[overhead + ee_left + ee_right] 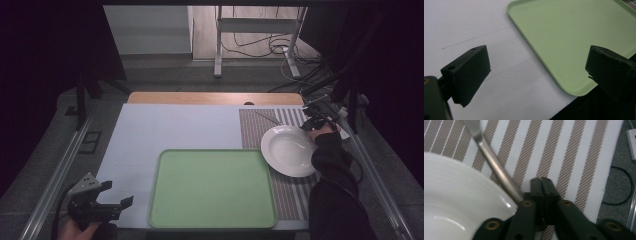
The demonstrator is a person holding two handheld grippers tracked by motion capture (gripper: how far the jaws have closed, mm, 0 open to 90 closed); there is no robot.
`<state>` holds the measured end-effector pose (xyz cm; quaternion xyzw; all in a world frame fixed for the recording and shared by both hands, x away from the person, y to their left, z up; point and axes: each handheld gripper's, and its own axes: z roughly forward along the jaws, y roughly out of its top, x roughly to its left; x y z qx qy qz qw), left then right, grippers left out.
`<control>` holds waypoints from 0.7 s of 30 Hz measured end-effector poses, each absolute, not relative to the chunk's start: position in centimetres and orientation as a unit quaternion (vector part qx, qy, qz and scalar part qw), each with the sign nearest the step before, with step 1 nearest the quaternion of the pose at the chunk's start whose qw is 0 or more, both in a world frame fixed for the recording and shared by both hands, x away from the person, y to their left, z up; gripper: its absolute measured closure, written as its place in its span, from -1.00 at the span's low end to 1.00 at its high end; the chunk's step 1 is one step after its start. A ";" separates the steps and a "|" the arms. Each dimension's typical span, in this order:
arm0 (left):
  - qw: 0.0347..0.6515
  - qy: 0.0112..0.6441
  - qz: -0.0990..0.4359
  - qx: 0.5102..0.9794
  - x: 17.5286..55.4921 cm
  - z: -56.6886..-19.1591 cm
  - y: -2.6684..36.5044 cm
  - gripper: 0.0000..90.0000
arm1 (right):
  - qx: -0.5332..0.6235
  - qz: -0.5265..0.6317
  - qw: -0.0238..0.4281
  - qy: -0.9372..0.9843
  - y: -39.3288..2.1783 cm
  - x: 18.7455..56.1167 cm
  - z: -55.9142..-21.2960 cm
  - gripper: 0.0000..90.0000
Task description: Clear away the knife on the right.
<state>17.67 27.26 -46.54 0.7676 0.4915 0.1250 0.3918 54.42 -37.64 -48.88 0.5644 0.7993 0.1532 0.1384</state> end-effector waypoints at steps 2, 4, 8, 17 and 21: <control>0.391 0.492 0.124 0.768 17.7 -46.5 27.3 -0.88 | 0.573 0.184 0.151 0.785 -37.5 54.8 -48.3 0.47; 0.391 0.492 0.124 0.768 17.7 -46.5 27.3 -0.88 | 0.576 0.194 0.152 0.779 -37.3 54.9 -48.1 0.35; 0.392 0.493 0.124 0.767 17.7 -46.6 27.3 -0.88 | 0.576 0.212 0.155 0.774 -35.7 55.9 -47.9 -0.31; 0.392 0.492 0.124 0.767 17.7 -46.6 27.3 -0.88 | 0.561 0.204 0.160 0.786 -32.7 57.1 -48.9 -0.81; 0.392 0.492 0.124 0.767 17.7 -46.6 27.3 -0.88 | 0.554 0.187 0.155 0.796 -31.8 57.5 -49.6 -0.79</control>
